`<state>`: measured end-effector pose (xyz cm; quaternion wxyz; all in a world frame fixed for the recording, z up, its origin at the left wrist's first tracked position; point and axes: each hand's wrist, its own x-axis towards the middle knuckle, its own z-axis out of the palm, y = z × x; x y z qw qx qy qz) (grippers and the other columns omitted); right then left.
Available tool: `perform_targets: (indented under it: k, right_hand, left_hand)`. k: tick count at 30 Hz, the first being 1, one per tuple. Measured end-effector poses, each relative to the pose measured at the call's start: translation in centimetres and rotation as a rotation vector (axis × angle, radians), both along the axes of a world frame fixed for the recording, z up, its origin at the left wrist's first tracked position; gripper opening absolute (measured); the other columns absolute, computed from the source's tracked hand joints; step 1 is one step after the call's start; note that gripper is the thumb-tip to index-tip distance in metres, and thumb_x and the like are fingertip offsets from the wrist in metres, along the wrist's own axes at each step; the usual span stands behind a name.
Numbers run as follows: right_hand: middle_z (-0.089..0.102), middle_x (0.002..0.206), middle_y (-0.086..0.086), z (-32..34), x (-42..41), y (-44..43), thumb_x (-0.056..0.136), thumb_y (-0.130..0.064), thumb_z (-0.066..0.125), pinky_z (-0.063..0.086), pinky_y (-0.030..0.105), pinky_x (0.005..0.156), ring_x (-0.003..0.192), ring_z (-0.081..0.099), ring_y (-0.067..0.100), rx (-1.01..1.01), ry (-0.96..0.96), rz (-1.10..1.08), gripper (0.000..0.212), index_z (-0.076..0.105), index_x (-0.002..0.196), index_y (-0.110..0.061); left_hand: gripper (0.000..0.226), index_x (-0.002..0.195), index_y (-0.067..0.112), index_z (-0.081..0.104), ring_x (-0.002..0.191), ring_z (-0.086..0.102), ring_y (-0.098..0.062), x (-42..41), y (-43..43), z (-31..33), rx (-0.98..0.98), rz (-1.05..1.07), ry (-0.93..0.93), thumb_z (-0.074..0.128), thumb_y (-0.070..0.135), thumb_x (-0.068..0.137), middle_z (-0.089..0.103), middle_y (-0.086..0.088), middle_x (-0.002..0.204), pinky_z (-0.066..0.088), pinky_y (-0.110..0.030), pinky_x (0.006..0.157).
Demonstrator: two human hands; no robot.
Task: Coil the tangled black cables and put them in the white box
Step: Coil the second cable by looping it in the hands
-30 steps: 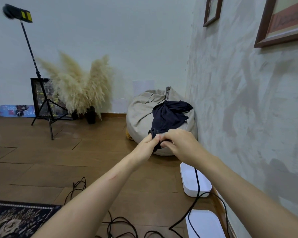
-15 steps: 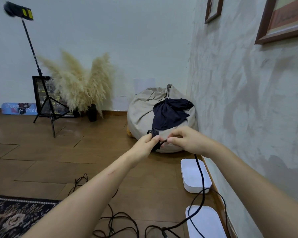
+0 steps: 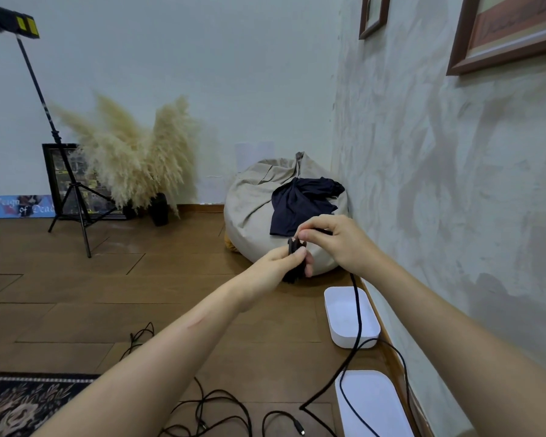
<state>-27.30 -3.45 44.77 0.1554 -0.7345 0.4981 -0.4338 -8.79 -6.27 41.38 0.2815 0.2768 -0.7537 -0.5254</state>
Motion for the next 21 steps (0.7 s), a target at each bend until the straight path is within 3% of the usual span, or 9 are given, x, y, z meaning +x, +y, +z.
perform_targets:
  k: [3,5,8,11,13,16,21]
  right_hand:
    - [0.069,0.077,0.003,-0.4,0.2,-0.3,0.090,-0.025,0.076,0.044,0.027,0.072,0.072,0.057,0.007,0.013,-0.090,-0.056,0.005,0.074,0.088,-0.021]
    - [0.056,0.071,0.004,-0.5,0.1,-0.5,0.087,-0.028,0.079,0.039,0.027,0.066,0.066,0.047,0.009,0.034,-0.081,-0.088,0.014,0.068,0.086,-0.020]
    - [0.058,0.077,-0.003,-0.4,-0.6,-0.7,0.098,-0.023,0.067,0.043,0.026,0.071,0.070,0.050,0.007,0.116,0.022,-0.057,0.006,0.067,0.093,-0.027]
    - [0.067,0.086,0.002,-0.3,-0.6,-0.6,0.101,-0.018,0.060,0.048,0.027,0.076,0.075,0.057,0.003,0.131,0.019,-0.050,0.020,0.068,0.094,-0.035]
    - [0.071,0.086,0.005,-0.2,-0.3,-0.6,0.099,-0.017,0.064,0.047,0.025,0.074,0.074,0.060,0.002,0.074,-0.037,-0.080,0.020,0.071,0.090,-0.034]
    - [0.073,0.080,0.001,-0.1,-0.2,-0.7,0.094,-0.017,0.071,0.049,0.029,0.076,0.078,0.066,0.012,0.029,-0.155,-0.102,0.009,0.073,0.090,-0.025]
    - [0.069,0.078,0.013,-0.7,-0.6,-0.7,0.086,-0.026,0.081,0.045,0.035,0.070,0.067,0.054,0.014,0.051,-0.171,-0.123,0.012,0.070,0.082,-0.023]
  left_hand:
    - [0.032,0.102,0.018,0.060,0.100,0.058,-0.010,0.4,0.0,-0.3,-0.095,0.013,-0.036,0.041,0.044,0.104,0.066,0.008,0.091,0.042,-0.031,0.097]
    - [0.030,0.102,0.017,0.060,0.097,0.058,-0.008,0.6,-0.1,-0.5,-0.119,0.033,-0.054,0.038,0.035,0.111,0.066,0.007,0.089,0.040,-0.028,0.094]
    - [0.032,0.103,0.011,0.061,0.094,0.058,-0.005,1.0,-0.4,-0.5,-0.154,0.086,-0.073,0.036,0.029,0.112,0.066,0.006,0.089,0.041,-0.027,0.093]
    - [0.033,0.104,0.008,0.062,0.088,0.057,-0.002,1.3,-0.8,-0.4,-0.166,0.123,-0.075,0.037,0.027,0.112,0.066,0.005,0.089,0.042,-0.025,0.088]
    - [0.029,0.104,0.012,0.061,0.082,0.056,0.001,1.0,-0.4,-0.2,-0.164,0.093,-0.088,0.038,0.028,0.112,0.067,0.004,0.088,0.039,-0.022,0.082]
    - [0.030,0.104,0.015,0.061,0.086,0.056,-0.004,0.6,0.3,0.2,-0.146,0.038,-0.094,0.039,0.035,0.111,0.068,0.004,0.090,0.040,-0.025,0.086]
    - [0.043,0.107,0.007,0.062,0.089,0.057,-0.009,0.9,0.8,0.3,-0.136,-0.024,-0.110,0.041,0.044,0.103,0.067,0.004,0.091,0.042,-0.027,0.087]
